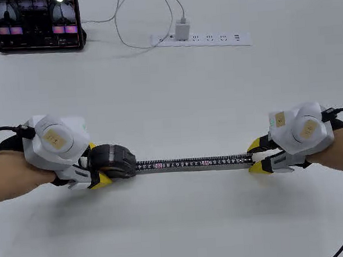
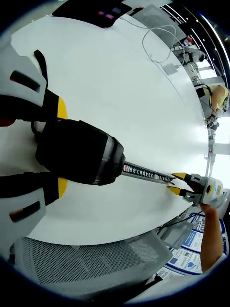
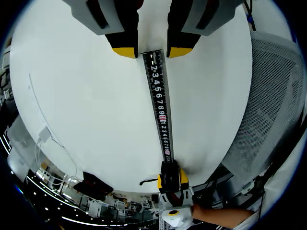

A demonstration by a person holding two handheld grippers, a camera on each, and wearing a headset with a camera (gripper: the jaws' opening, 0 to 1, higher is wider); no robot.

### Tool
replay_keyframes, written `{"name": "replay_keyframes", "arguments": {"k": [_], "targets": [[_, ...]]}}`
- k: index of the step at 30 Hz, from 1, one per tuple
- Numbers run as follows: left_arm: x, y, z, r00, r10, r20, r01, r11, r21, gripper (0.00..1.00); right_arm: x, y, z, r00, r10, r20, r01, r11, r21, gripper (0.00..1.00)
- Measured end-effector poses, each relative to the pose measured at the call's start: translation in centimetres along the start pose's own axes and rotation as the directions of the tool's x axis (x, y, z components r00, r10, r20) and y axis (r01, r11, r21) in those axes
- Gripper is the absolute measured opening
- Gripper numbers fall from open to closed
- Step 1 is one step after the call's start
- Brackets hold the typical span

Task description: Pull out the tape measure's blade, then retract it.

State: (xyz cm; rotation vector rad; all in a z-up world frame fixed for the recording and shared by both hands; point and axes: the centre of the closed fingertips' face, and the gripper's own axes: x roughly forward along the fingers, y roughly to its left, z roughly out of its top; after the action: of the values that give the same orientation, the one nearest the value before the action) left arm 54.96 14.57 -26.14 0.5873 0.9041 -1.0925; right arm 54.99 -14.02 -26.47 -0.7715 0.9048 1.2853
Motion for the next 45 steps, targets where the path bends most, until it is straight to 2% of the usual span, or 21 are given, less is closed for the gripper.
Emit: {"name": "replay_keyframes", "arguments": {"k": [10, 12, 13, 15, 17, 22, 26, 27, 29, 32, 35, 40, 44, 45], "targets": [[-0.4, 0.0, 0.2, 0.9999, 0.004, 0.012, -0.004, 1.000, -0.013, 0.39, -0.1, -0.3, 0.1, 0.9999, -0.007, 0.011, 0.007, 0.999, 0.033, 0.23], [-0.5, 0.1, 0.1, 0.9999, 0.011, 0.012, -0.010, 1.000, -0.013, 0.40, -0.1, -0.3, 0.3, 0.9994, -0.006, 0.033, 0.003, 0.996, 0.093, 0.24], [-0.6, 0.0, 0.3, 0.9996, 0.009, 0.027, -0.007, 0.999, -0.051, 0.41, -0.2, -0.3, 0.6, 0.9984, -0.012, 0.056, 0.005, 0.993, 0.116, 0.24], [-0.9, 0.1, 0.3, 0.9988, 0.018, 0.046, -0.014, 0.997, -0.080, 0.43, -0.4, -0.3, 0.8, 0.9971, -0.020, 0.073, 0.010, 0.989, 0.146, 0.26], [-1.1, 0.1, 0.3, 0.9982, 0.022, 0.055, -0.017, 0.996, -0.089, 0.44, -0.5, -0.2, 1.0, 0.9955, -0.026, 0.091, 0.011, 0.986, 0.164, 0.27], [-1.5, 0.2, 0.2, 0.9964, 0.037, 0.076, -0.027, 0.992, -0.121, 0.44, -0.5, 0.1, 1.1, 0.9950, -0.026, 0.097, 0.009, 0.985, 0.174, 0.27], [-2.1, 0.3, 0.4, 0.9935, 0.059, 0.097, -0.045, 0.988, -0.146, 0.45, -0.8, 0.1, 1.5, 0.9920, -0.048, 0.117, 0.025, 0.981, 0.191, 0.28], [-2.3, 0.3, 0.4, 0.9924, 0.066, 0.104, -0.050, 0.988, -0.148, 0.45, -0.9, 0.0, 1.5, 0.9909, -0.056, 0.122, 0.032, 0.980, 0.197, 0.28], [-3.0, 0.7, 0.8, 0.9841, 0.106, 0.142, -0.084, 0.985, -0.153, 0.45, -1.3, 0.1, 1.8, 0.9871, -0.073, 0.142, 0.041, 0.976, 0.216, 0.29], [-3.7, 0.4, 0.4, 0.9823, 0.114, 0.149, -0.087, 0.981, -0.175, 0.46, -1.6, 0.3, 2.0, 0.9833, -0.093, 0.156, 0.055, 0.971, 0.231, 0.32], [-4.6, 0.0, 0.5, 0.9730, 0.127, 0.192, -0.086, 0.974, -0.208, 0.48, -2.0, 0.5, 2.3, 0.9787, -0.120, 0.166, 0.078, 0.967, 0.243, 0.36], [-6.1, -0.5, 0.0, 0.9612, 0.164, 0.222, -0.112, 0.967, -0.228, 0.49, -2.6, 1.1, 2.1, 0.9709, -0.156, 0.182, 0.102, 0.956, 0.273, 0.38], [-6.8, -0.9, -0.6, 0.9553, 0.188, 0.228, -0.130, 0.960, -0.248, 0.51, -3.1, 1.6, 2.1, 0.9643, -0.182, 0.192, 0.119, 0.947, 0.298, 0.40], [-7.0, -1.0, -0.7, 0.9522, 0.195, 0.235, -0.131, 0.957, -0.260, 0.52, -3.2, 1.7, 2.2, 0.9603, -0.192, 0.202, 0.123, 0.943, 0.310, 0.41]]}}
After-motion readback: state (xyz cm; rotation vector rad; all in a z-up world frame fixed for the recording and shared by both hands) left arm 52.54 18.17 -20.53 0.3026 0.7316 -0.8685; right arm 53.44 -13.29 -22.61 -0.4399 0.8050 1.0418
